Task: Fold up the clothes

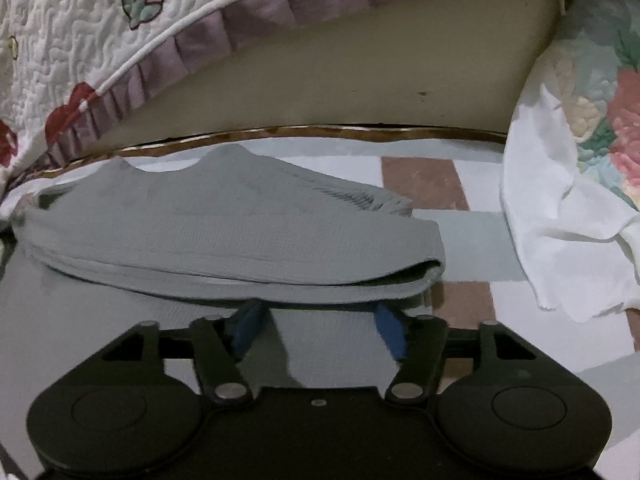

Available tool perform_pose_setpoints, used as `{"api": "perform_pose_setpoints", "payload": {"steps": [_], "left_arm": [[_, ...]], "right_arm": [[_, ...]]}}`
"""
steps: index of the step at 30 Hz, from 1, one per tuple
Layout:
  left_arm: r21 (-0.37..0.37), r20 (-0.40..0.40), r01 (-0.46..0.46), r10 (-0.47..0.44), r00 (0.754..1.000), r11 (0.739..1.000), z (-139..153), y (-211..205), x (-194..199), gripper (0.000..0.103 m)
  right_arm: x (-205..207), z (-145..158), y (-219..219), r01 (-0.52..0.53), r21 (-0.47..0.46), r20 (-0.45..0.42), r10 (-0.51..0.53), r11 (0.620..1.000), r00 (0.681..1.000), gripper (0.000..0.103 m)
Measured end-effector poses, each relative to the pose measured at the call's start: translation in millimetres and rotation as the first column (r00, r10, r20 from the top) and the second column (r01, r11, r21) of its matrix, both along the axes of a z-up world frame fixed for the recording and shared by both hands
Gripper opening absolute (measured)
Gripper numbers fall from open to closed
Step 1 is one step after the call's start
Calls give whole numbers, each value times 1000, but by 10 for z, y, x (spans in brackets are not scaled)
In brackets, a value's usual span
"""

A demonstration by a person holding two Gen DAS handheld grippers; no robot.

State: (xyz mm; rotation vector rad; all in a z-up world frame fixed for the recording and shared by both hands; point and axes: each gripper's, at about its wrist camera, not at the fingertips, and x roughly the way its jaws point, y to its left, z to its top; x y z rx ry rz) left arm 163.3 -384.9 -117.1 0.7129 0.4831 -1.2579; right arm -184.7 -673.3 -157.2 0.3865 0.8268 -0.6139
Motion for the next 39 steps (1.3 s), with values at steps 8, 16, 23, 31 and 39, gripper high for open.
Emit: {"api": "perform_pose_setpoints", "payload": {"steps": [8, 16, 23, 31, 39], "left_arm": [[-29, -106, -114, 110, 988, 993, -84, -204, 222, 11], [-71, -379, -327, 278, 883, 942, -176, -171, 678, 17], [-214, -462, -360, 231, 856, 908, -202, -22, 752, 59], [-60, -616, -426, 303, 728, 903, -408, -23, 1008, 59], [-86, -553, -433, 319, 770, 897, -507, -253, 975, 26]], "right_arm": [[147, -8, -257, 59, -122, 11, -58, 991, 998, 70], [219, 48, -670, 283, -106, 110, -272, 953, 956, 70], [33, -25, -725, 285, -36, 109, -279, 958, 954, 70], [-92, -17, -682, 288, -3, 138, -285, 958, 948, 70], [180, -141, -795, 307, -2, 150, -304, 952, 941, 70]]}}
